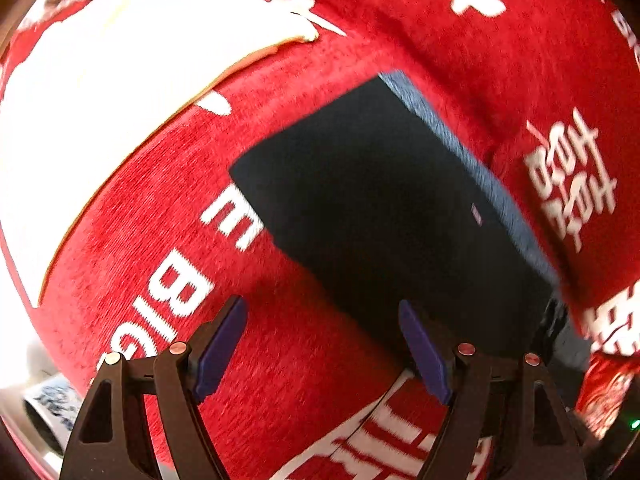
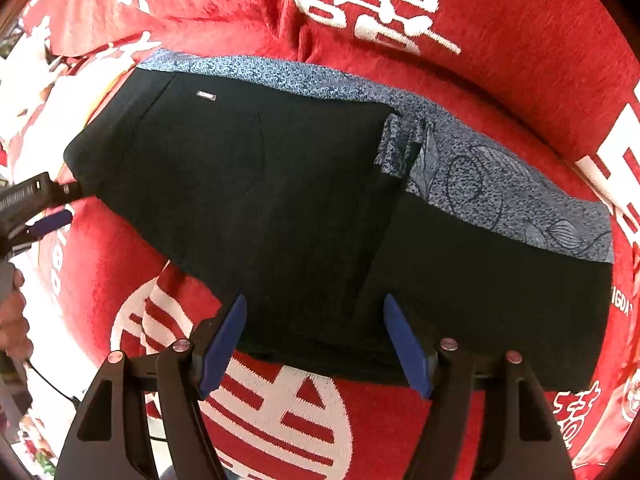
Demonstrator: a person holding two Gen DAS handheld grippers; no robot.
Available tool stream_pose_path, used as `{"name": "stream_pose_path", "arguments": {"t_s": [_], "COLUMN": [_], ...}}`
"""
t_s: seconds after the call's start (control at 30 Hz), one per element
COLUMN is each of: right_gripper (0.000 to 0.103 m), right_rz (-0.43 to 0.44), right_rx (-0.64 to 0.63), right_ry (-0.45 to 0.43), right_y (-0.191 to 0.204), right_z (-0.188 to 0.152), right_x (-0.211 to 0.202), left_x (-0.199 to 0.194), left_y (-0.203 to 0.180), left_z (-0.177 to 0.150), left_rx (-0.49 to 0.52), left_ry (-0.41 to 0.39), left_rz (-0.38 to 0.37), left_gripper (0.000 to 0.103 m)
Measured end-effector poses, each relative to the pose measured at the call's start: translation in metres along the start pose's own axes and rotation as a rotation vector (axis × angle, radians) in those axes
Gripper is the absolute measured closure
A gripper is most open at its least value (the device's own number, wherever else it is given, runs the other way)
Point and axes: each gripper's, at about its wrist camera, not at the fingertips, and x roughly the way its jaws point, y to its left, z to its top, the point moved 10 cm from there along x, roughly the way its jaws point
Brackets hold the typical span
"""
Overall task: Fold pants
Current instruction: 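Move the left gripper to the trouser end and grasp it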
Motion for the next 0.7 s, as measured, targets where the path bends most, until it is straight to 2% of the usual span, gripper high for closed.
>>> {"name": "stream_pose_path", "arguments": {"t_s": [0.17, 0.23, 0.3, 0.5, 0.63, 0.7], "right_gripper": [0.027, 0.026, 0.025, 0.024, 0.023, 0.023], "right_rz": [0.018, 0.017, 0.015, 0.016, 0.012, 0.012], "right_rx": [0.021, 0.017, 0.009, 0.000, 0.000, 0.002], "right_ry": [0.000, 0.001, 0.002, 0.000, -0.003, -0.003], "right_y": [0.001, 0.001, 0.002, 0.003, 0.003, 0.004], "right_z": [0.002, 0.002, 0.002, 0.002, 0.001, 0.001], "right_x": [0.005, 0.006, 0.006, 0.008, 0.008, 0.008], "left_x": [0.007, 0.012, 0.013, 0.011, 0.021, 0.028], "left_y": [-0.011, -0.018, -0.018, -0.015, -0.011, -0.013], "left_z": [0.005, 0.006, 0.006, 0.008, 0.020, 0.027], "left_rx": [-0.029, -0.070, -0.104, -0.167, -0.175, -0.180], "left_ry": [0.011, 0.024, 0.029, 0.016, -0.004, -0.010], "left_rz": [-0.164, -0.240, -0.285, -0.355, -0.367, -0.385], "left_gripper": [0.024, 0.024, 0.024, 0.024, 0.024, 0.017]}}
